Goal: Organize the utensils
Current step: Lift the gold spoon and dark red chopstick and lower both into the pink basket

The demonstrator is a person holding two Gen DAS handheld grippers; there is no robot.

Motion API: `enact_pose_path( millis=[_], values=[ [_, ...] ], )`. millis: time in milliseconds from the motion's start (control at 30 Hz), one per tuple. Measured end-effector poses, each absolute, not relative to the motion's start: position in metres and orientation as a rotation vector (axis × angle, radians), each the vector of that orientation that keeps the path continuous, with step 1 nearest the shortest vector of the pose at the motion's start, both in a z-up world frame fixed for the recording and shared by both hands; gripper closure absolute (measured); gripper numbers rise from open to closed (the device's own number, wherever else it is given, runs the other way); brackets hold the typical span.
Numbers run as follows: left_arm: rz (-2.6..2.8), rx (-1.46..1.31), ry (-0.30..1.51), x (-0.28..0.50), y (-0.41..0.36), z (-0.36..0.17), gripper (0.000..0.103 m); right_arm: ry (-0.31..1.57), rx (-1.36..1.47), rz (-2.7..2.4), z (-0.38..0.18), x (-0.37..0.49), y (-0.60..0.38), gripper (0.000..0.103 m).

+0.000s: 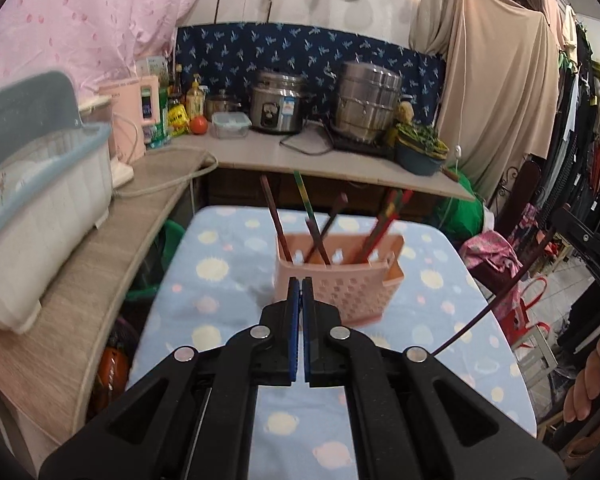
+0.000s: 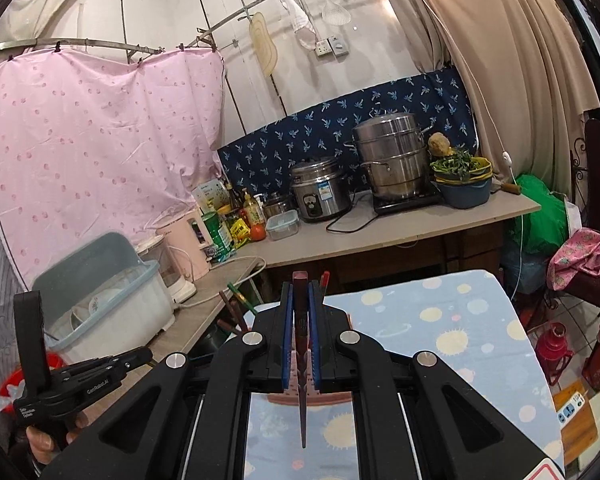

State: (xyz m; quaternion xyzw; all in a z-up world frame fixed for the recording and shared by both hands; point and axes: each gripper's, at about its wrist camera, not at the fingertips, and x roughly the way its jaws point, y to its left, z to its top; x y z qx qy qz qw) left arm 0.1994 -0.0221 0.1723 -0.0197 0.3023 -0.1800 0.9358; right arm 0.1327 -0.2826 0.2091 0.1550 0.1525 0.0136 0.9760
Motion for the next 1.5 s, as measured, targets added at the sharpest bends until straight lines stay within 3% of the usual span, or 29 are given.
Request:
enact_pose_path(
  millis=[267, 567, 1200, 1300, 1367, 1500],
  values=[
    [-0.311, 0.002, 0.537, 0.243, -0.029, 0.207, 0.102, 0.239, 0.301, 0.006, 0.238, 0.177, -0.284, 0.096],
    [-0.271, 0.052, 0.545, 0.291, -0.045, 0.202, 0.102, 0.219, 0.322, -0.012, 0.239, 0.226, -0.287, 0.096],
    [-0.329, 0.045, 0.687, 0.328, -0.065, 0.136, 0.102, 0.435, 0.290, 0.006, 0.153, 0.281, -0.267, 0.096],
    [-0.326, 0.038, 0.685, 0.328, -0.066, 0.133, 0.099, 0.448, 0.282, 0.003, 0.147, 0.281, -0.265, 0.095],
    [-0.320, 0.033, 0.685, 0.327, -0.065, 0.133, 0.099, 0.453, 0.276, -0.001, 0.146, 0.278, -0.264, 0.086],
    [-0.309, 0.016, 0.680, 0.323, -0.060, 0.135, 0.085, 0.448, 0.273, -0.010, 0.148, 0.269, -0.267, 0.082]
  ],
)
